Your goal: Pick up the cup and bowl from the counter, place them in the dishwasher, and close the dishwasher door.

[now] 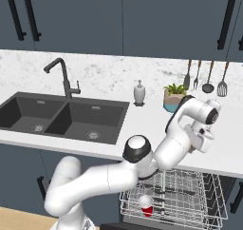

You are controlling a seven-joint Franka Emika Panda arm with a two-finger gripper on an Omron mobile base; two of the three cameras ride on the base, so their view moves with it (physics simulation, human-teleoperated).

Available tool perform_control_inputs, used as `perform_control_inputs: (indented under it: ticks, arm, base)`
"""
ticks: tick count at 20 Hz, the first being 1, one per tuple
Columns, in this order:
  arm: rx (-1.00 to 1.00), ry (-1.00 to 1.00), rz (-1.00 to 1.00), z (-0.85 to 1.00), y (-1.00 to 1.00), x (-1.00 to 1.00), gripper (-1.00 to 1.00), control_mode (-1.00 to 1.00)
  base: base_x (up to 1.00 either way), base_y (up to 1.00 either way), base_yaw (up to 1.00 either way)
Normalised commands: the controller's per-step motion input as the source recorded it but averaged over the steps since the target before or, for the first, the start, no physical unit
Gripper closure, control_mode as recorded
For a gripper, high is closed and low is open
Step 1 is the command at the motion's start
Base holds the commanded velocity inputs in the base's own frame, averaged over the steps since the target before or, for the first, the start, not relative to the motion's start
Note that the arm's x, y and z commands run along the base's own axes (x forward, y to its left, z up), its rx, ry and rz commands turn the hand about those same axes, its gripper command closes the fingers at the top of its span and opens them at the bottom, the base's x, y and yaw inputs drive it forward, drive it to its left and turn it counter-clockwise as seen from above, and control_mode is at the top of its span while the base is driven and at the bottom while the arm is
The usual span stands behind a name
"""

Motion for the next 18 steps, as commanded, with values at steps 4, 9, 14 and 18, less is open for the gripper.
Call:
perform_control_inputs:
  ticks: [4,9,14,18]
  arm:
    - [0.13,-0.5,0.3,-0.09,0.94,-0.68,1.0,-1.0]
    - [0.16,-0.56,0.21,0.07,0.43,-0.73,1.0,-1.0]
    - [0.01,-0.16,0.01,0.09,-0.24,-0.76,1.0,-1.0]
    - [0.0,-0.01,0.0,-0.01,-0.13,-0.92,1.0,-1.0]
  base:
    - [0.0,0.0,0.0]
    - [0.0,0.0,0.0]
    - [0.0,0.0,0.0]
    - [0.0,0.0,0.0]
